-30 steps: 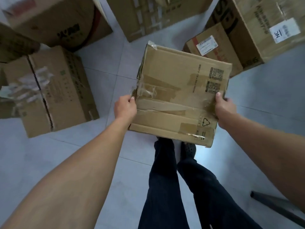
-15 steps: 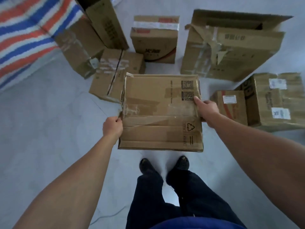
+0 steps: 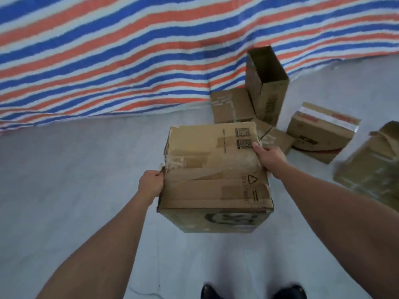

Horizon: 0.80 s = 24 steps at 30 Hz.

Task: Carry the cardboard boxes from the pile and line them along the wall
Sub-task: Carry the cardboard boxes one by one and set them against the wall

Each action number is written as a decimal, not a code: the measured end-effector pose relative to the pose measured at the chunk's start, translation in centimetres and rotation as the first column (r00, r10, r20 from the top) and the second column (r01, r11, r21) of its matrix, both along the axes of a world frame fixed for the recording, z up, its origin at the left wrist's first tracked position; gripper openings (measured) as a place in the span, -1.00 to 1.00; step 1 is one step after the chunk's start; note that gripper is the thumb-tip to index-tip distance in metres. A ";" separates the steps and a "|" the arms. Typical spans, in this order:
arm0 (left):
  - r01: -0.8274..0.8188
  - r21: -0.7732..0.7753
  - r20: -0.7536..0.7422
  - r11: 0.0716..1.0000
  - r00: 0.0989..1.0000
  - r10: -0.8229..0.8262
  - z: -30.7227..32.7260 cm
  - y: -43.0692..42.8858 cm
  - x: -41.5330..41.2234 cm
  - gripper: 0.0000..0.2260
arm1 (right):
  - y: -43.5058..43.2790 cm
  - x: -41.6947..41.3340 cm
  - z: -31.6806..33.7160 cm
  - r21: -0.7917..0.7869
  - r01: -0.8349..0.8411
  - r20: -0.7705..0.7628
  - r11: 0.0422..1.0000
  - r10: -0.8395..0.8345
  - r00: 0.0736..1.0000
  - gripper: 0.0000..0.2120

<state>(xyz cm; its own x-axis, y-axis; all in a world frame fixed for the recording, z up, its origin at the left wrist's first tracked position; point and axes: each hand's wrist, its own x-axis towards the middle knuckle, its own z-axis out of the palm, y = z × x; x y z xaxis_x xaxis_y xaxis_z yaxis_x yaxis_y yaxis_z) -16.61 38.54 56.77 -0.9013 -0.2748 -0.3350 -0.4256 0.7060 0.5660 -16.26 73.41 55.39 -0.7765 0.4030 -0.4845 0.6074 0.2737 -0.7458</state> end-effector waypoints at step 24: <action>-0.568 0.003 -0.151 0.823 0.813 0.562 11.4 -46.5 -12.8 -0.62 | -54.6 -35.6 12.6 0.016 -0.650 -0.142 0.759 0.646 0.750 -0.58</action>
